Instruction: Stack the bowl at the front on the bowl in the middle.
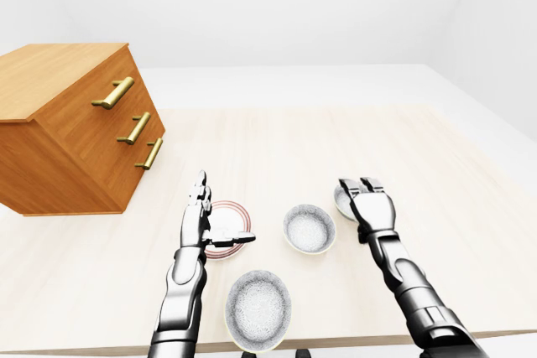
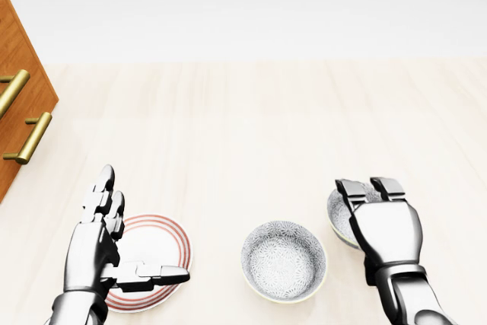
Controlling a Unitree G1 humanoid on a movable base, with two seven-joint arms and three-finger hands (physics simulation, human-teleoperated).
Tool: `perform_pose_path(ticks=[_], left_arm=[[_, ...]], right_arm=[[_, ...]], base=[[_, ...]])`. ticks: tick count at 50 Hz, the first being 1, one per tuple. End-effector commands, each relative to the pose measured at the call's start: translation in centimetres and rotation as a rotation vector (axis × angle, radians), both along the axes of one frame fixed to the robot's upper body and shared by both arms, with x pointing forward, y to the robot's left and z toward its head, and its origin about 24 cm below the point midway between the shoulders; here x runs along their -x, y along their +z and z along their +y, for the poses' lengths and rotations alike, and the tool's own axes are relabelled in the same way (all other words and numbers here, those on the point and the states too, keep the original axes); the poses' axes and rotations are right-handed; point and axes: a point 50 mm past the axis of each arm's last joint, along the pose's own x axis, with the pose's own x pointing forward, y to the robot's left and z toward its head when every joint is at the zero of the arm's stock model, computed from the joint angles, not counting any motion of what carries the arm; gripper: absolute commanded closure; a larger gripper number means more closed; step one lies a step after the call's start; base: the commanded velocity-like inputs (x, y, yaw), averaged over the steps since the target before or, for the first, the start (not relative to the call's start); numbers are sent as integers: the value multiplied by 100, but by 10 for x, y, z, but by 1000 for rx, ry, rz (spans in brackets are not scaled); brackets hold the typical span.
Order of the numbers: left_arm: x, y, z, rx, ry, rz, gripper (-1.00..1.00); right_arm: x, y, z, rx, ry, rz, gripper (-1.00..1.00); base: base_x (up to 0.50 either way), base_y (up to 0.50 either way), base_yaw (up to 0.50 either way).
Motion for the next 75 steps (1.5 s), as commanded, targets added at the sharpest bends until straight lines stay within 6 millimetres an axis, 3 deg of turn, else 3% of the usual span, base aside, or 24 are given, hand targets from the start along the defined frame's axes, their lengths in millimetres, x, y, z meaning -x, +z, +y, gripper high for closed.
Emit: perform_pose_path(ticks=[1,11,13,19,24,30,53,61,75], left_arm=[[0,-1,0,0,-3,2,-100],[0,-1,-1,-1,-3,2,-100],[1,-1,-1,-1,-3,2,-100],[2,2,-1,-1,-3,1,-100],[1,1,-1,-3,-2,0,-100],[1,1,-1,-6,0,1,-100],[1,0,-1,-7,1,2,-100],[1,-2,-1,-6,1,3,-100],[0,-1,0,-5,2,3,-100]], right_arm=[[8,-10,5,36,31,39,100],[24,31,5,52,39,-159,100],[27,45,4,66,35,-188,100],[36,119,-4,147,-10,-335,100],[37,167,-12,184,-56,-425,100],[38,196,-18,193,-74,-472,100],[64,237,20,84,72,-457,100],[68,237,29,67,104,-436,100],[73,221,55,15,168,-368,100]], base=[[0,0,0],[0,0,0],[0,0,0],[0,0,0],[0,0,0],[0,0,0],[0,0,0],[0,0,0],[0,0,0]])
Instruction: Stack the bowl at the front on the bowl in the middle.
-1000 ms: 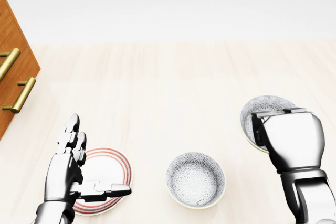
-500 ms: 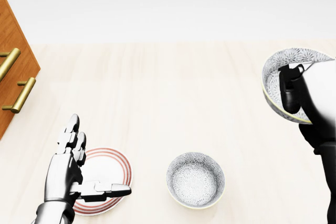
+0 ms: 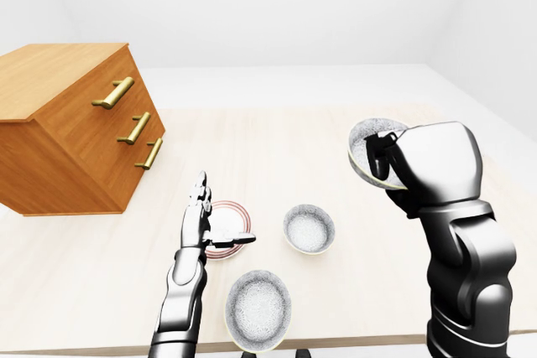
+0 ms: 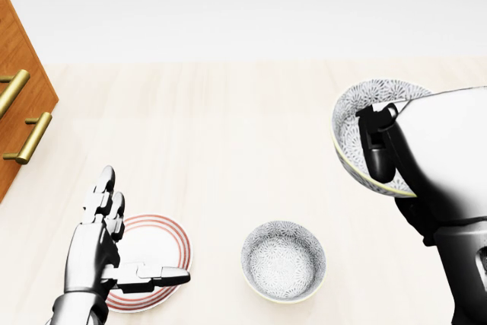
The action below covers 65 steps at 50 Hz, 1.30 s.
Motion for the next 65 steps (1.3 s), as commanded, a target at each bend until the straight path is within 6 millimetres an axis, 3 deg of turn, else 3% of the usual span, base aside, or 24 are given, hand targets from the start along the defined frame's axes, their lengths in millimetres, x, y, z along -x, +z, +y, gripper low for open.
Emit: perform_pose_path(ticks=[1,30,36,45,57,65], left_arm=[[-1,-1,0,0,1,0,-100],[1,1,0,-1,-1,0,-100],[1,1,0,-1,0,-1,-100],[0,1,0,-1,-1,-1,-100],[0,0,0,-1,0,1,-100],[0,0,0,0,-1,2,-100]], right_arm=[[6,-4,16,-20,41,17,100],[6,-50,55,-47,123,91,100],[6,-68,63,-29,139,107,100],[6,-71,65,-24,146,113,100],[11,-96,60,20,124,155,100],[10,-98,59,23,119,162,100]], base=[[0,0,0],[0,0,0],[0,0,0],[0,0,0],[0,0,0],[0,0,0]])
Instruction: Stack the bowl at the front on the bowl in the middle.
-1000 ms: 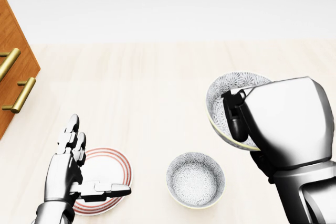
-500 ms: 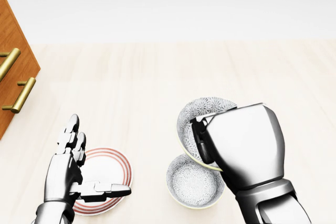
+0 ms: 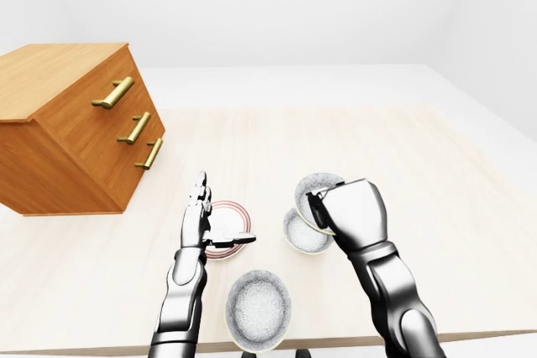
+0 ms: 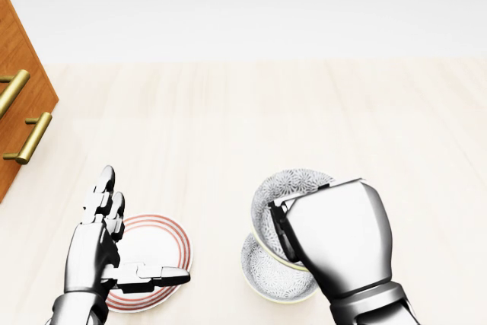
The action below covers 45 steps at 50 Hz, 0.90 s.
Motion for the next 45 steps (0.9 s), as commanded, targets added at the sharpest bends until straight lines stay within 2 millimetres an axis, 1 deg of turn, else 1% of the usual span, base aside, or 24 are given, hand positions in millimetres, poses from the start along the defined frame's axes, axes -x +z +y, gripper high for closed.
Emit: perform_pose_path(ticks=[1,5,17,23,24,28,33,39,40,45], left_arm=[[0,-1,0,1,-1,2,-100],[0,-1,0,1,0,3,-100],[-1,-2,0,1,-1,4,-100],[-1,-2,0,1,-2,4,-100],[0,-1,0,1,0,4,-100],[0,-1,0,1,-1,4,-100],[0,-1,0,0,0,3,-100],[0,-1,0,0,-1,3,-100],[0,-2,0,0,-1,3,-100],[1,0,0,0,0,3,-100]], right_arm=[[2,-8,-2,25,-14,-7,100],[2,-14,-2,29,-14,2,100],[-2,-22,2,46,0,13,100],[-2,-22,2,46,0,13,100],[-4,-28,4,51,6,19,100],[-5,-32,6,47,14,20,100],[-5,-36,8,41,25,27,100],[-4,-40,7,31,24,33,100],[-3,-44,7,36,26,35,100],[-2,-45,6,37,27,38,100]], base=[[0,0,0],[0,0,0],[0,0,0],[0,0,0],[0,0,0],[0,0,0],[0,0,0],[0,0,0],[0,0,0],[0,0,0]])
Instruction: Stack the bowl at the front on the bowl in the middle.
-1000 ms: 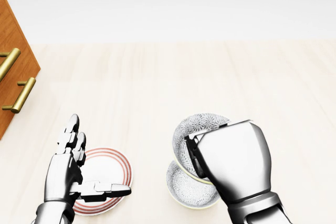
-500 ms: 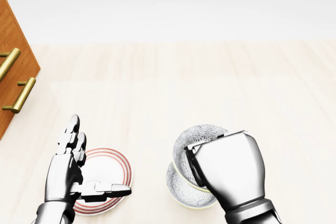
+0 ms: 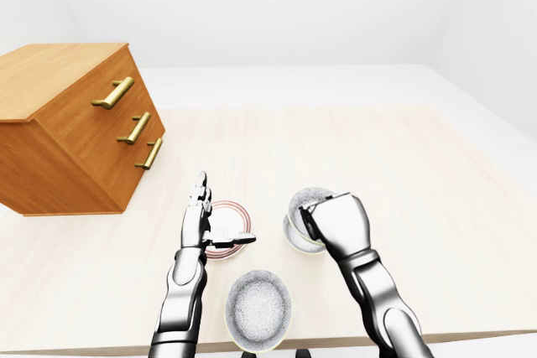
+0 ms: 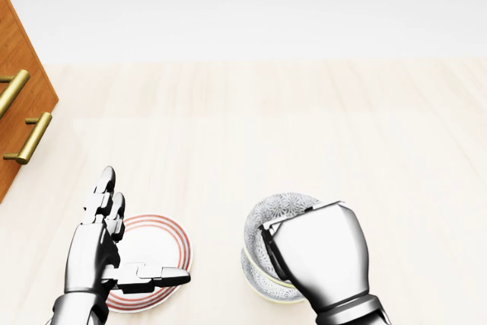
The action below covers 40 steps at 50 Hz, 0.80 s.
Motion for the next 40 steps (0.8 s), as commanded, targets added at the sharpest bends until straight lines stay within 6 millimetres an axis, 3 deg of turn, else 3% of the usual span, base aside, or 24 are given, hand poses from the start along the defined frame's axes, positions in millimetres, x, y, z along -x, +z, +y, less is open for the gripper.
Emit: perform_pose_path(ticks=[1,40], left_arm=[[1,1,0,-1,0,0,-100],[0,0,0,-1,0,-1,-100]], right_arm=[[2,-5,0,8,4,-18,100],[5,-8,4,9,19,-12,100]], base=[[0,0,0],[0,0,0]])
